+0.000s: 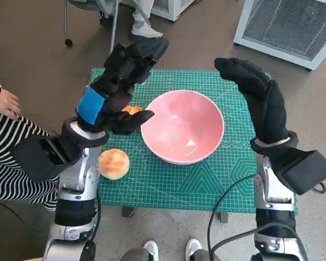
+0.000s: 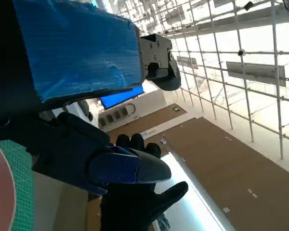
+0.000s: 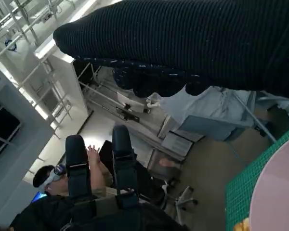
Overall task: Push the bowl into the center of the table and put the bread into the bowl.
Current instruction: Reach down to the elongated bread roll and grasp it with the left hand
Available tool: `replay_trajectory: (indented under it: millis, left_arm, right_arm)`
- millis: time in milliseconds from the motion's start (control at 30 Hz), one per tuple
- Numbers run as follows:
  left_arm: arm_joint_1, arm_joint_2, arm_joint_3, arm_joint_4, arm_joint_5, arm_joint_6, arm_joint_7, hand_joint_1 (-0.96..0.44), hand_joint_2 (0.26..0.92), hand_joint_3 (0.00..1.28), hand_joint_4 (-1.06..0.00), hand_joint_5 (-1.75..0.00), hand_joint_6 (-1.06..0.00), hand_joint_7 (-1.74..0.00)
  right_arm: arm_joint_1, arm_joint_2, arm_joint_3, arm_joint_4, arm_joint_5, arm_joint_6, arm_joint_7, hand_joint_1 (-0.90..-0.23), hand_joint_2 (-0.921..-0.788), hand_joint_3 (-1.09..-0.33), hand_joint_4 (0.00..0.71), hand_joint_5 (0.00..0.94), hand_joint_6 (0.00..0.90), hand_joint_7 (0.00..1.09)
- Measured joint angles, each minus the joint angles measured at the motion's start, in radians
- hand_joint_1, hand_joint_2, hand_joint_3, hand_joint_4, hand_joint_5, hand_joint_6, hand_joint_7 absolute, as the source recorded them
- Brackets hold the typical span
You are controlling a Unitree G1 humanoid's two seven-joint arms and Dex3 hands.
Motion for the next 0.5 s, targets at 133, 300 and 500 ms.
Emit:
replay_trajectory:
  millis: [133,300,500]
  left_arm:
    - [0.000,0.025,0.012,0.001,0.000,-0.001,-0.012,-0.66,0.919,0.24,-0.18,0.00,0.00,-0.65]
    - [-0.006,0.077,0.025,0.024,0.016,-0.021,-0.036,-0.62,0.921,0.20,-0.17,0.00,0.00,-0.60]
    - [-0.036,0.234,0.032,0.107,0.157,-0.083,-0.057,-0.54,0.896,0.12,-0.17,0.00,0.00,-0.55]
  right_arm:
    - [0.000,0.001,0.000,0.005,0.002,0.000,0.000,-0.854,-0.921,-0.736,0.227,0.003,0.059,0.63]
    - [0.000,0.003,-0.001,0.012,0.007,0.000,0.000,-0.854,-0.921,-0.736,0.237,0.008,0.070,0.64]
    - [0.001,0.004,-0.003,0.012,0.020,-0.001,-0.005,-0.842,-0.921,-0.733,0.244,0.010,0.076,0.65]
